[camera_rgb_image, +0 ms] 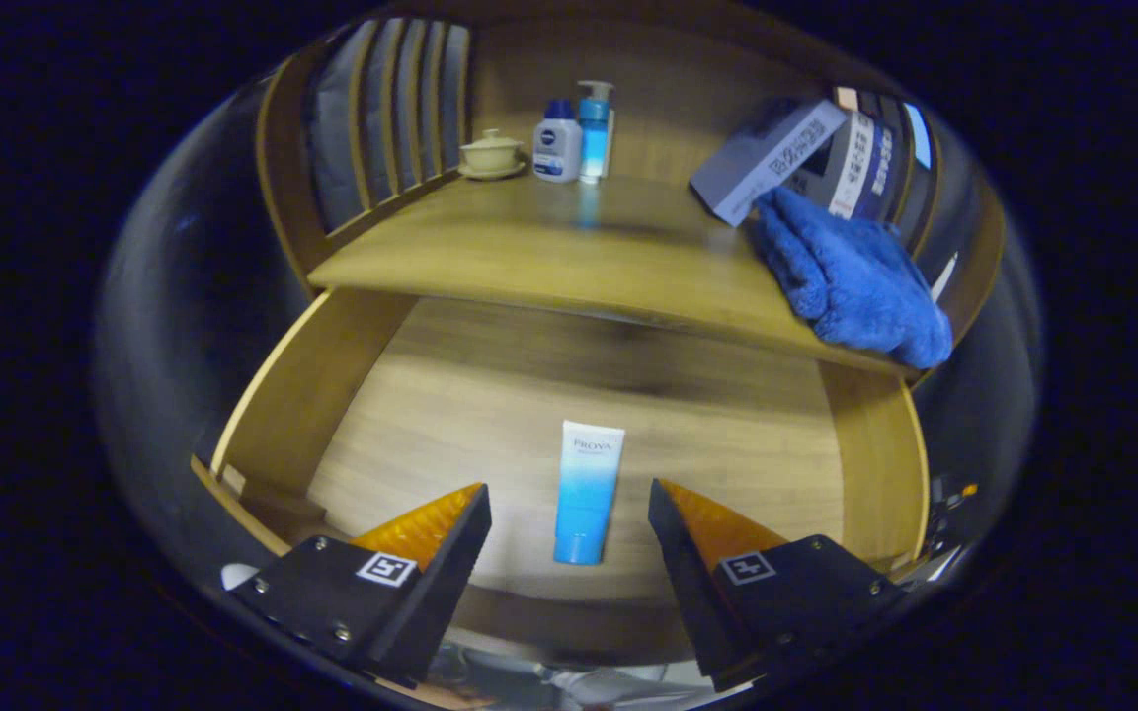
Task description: Pull open the drawer, take out the items inside it, and place them on the countertop above the cabinet.
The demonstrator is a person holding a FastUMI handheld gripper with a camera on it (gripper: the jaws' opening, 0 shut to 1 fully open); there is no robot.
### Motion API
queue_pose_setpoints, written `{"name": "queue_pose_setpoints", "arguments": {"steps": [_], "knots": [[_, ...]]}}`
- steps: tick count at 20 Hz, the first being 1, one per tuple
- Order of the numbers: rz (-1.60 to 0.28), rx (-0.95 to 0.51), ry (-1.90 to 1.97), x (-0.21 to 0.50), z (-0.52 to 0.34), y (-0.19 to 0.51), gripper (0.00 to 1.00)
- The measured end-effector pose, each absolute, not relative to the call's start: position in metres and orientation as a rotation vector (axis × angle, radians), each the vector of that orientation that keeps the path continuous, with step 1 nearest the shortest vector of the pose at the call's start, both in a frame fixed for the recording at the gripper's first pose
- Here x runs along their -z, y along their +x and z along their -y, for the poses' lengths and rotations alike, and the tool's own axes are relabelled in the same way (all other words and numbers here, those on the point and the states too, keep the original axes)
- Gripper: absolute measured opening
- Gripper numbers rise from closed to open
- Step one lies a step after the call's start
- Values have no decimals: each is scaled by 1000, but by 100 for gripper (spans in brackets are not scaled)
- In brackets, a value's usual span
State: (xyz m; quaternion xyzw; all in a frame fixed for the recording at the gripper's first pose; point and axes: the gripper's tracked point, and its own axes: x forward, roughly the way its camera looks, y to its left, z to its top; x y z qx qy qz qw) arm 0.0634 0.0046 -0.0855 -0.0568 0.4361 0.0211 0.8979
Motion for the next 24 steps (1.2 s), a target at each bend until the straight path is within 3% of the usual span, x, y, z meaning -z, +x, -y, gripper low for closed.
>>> {"name": "queue_pose_setpoints", "arguments": {"steps": [7,10,11,12,24], "knots": [[-1139,16,-33,143,2,72,95],[-1170,32,14,157,1,78,44],[-1160,13,33,147,-2,75,44],[-1146,-6,52,143,-3,75,38],[-790,-83,149,87,10,100,37]]}}
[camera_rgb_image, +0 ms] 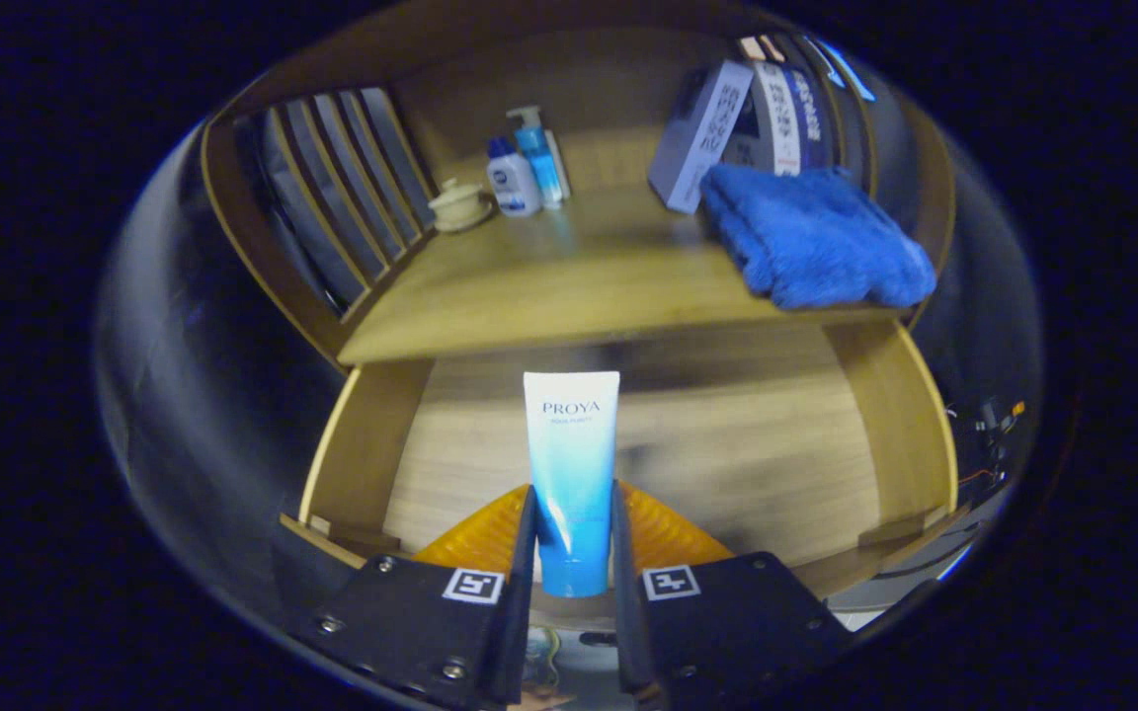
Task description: Pull open the drawer, take out the items inside it, and place them on the countertop above the cabinet.
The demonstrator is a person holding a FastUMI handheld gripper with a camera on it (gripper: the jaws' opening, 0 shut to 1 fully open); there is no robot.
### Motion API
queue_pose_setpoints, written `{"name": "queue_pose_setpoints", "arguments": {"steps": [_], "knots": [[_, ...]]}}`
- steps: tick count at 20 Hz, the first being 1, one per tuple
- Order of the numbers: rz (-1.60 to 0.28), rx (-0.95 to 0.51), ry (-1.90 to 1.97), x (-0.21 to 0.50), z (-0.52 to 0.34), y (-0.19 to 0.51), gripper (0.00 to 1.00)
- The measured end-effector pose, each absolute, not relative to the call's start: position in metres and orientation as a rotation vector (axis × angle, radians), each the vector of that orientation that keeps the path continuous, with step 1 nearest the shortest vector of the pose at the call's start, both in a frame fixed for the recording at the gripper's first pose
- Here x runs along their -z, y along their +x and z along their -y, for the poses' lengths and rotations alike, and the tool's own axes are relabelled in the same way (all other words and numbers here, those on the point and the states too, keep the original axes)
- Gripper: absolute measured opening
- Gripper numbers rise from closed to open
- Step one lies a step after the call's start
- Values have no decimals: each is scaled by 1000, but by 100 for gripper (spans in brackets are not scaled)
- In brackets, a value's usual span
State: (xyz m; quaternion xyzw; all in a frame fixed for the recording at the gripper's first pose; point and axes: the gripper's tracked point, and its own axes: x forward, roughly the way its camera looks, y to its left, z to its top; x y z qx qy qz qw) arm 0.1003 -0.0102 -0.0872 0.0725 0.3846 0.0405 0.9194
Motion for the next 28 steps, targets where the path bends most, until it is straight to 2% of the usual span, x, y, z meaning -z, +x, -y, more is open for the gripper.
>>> {"name": "queue_pose_setpoints", "arguments": {"steps": [9,14,18,22,28], "knots": [[-436,-33,159,-9,30,146,37],[-251,-44,191,-40,16,182,37],[-258,1,139,-19,15,230,37],[-331,75,105,38,20,279,37],[-395,78,64,94,11,316,37]]}}
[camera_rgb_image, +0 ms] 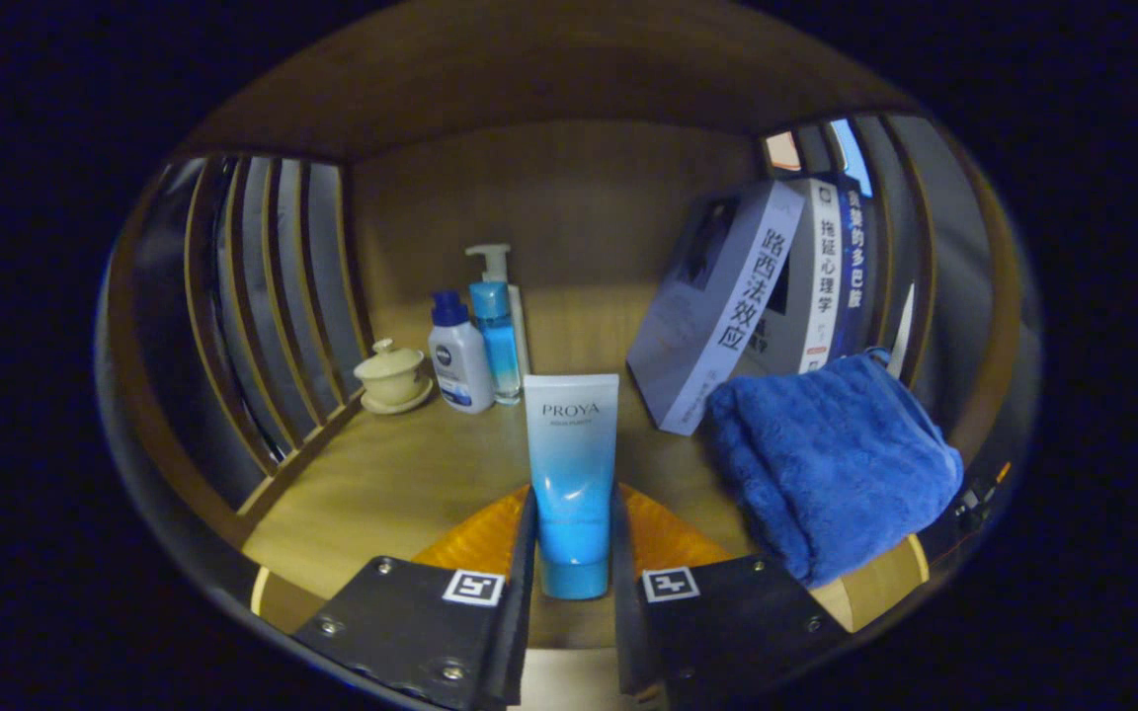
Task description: Pull open the drawer, take out the items inside it, and place them on the countertop above the cabinet.
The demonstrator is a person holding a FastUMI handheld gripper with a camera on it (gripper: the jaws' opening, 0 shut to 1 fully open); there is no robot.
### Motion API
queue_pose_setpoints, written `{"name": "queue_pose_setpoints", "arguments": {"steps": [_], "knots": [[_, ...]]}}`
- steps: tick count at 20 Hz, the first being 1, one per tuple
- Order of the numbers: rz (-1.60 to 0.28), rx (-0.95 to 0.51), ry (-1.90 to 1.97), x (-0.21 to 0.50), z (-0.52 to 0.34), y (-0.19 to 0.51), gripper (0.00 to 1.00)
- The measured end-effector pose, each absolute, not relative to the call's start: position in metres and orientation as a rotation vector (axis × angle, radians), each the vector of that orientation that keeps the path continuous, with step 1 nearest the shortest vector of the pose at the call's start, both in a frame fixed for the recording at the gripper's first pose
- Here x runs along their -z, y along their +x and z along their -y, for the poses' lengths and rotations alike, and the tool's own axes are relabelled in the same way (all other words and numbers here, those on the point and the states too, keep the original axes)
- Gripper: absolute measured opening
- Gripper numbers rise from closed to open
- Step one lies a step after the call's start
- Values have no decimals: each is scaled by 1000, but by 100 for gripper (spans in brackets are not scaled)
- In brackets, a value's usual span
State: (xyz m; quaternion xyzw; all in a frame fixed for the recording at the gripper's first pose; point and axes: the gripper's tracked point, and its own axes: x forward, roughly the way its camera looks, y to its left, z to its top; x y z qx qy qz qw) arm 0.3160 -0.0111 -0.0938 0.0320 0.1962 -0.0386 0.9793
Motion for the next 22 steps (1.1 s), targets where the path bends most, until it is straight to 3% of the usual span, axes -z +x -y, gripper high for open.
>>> {"name": "queue_pose_setpoints", "arguments": {"steps": [9,11,15,17,19,22], "knots": [[-396,86,78,115,15,340,37],[-385,110,54,114,19,337,41],[-321,132,25,90,22,322,71],[-292,110,18,75,16,309,78],[-274,107,0,61,17,289,93],[-244,104,-10,39,15,256,97]]}}
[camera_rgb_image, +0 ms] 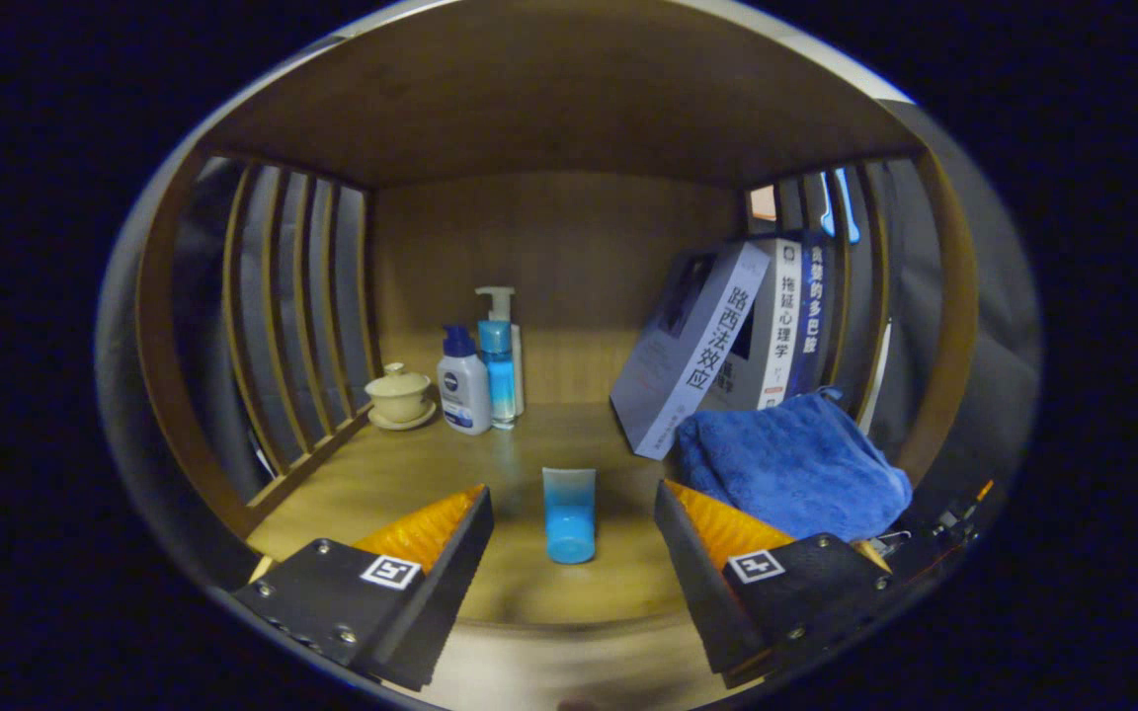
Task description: Pull open the drawer, take out the items inside it, and place them on the countertop above the cabinet.
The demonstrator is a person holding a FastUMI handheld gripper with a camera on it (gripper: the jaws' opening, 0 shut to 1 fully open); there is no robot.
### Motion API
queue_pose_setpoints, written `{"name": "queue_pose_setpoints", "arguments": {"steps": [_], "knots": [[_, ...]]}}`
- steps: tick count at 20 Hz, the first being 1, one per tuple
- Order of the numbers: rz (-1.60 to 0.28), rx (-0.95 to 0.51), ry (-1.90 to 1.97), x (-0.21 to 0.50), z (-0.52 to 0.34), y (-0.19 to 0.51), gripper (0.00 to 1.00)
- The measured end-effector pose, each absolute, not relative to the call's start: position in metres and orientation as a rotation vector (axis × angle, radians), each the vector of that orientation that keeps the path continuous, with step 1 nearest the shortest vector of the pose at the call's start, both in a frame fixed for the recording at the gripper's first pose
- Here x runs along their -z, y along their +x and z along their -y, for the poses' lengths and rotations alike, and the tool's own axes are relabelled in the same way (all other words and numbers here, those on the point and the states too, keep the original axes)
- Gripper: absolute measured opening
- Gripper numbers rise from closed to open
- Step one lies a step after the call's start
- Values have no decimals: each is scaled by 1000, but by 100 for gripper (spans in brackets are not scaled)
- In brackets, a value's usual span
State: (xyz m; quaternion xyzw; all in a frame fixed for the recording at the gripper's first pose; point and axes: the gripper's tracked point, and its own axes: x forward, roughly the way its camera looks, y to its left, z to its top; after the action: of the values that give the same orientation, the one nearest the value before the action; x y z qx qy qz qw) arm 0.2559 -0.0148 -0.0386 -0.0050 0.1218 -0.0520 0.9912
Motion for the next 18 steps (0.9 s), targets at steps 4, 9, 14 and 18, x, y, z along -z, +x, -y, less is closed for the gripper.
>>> {"name": "queue_pose_setpoints", "arguments": {"steps": [4,9,14,18], "knots": [[-198,86,-8,13,11,207,97],[-169,60,63,-10,2,141,97],[-153,37,43,-14,-3,78,97],[-143,35,8,-1,0,32,97]]}}
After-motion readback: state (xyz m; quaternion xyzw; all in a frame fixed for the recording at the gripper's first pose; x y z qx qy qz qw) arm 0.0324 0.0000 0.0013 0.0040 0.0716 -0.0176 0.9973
